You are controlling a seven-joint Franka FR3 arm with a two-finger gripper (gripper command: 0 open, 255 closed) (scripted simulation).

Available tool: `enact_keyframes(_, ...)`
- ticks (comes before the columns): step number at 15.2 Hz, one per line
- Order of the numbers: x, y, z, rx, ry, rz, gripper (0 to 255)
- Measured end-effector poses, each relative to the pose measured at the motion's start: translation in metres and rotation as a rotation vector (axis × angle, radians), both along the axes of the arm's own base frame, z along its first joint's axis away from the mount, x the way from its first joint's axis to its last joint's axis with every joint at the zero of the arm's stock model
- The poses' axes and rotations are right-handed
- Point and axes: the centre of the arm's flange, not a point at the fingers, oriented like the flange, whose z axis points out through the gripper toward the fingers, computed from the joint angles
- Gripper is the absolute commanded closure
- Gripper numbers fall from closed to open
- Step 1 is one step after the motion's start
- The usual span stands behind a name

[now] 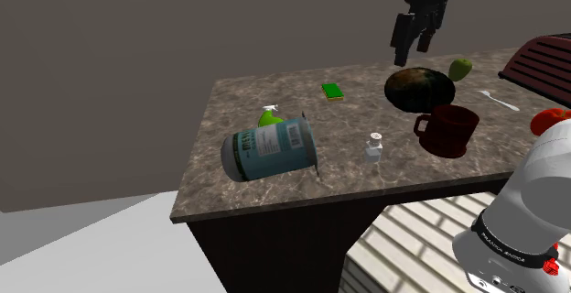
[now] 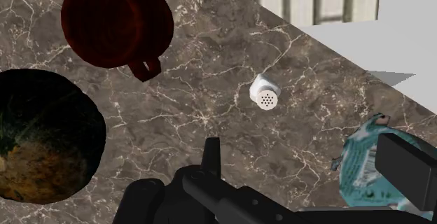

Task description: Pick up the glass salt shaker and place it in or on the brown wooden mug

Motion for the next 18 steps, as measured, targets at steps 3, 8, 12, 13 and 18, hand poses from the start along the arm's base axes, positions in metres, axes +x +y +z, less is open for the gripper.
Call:
enact_keyframes(3, 0.002, 0.000, -0.015, -0.003, -0.004, 0.000, 0)
enact_keyframes(8, 0.009, 0.004, -0.078, -0.014, -0.018, 0.000, 0)
enact_keyframes(12, 0.014, 0.006, -0.131, -0.022, -0.032, 0.000, 0)
enact_keyframes(13, 0.017, 0.006, -0.142, -0.025, -0.036, 0.000, 0)
enact_keyframes(18, 0.026, 0.009, -0.203, -0.035, -0.053, 0.001, 0)
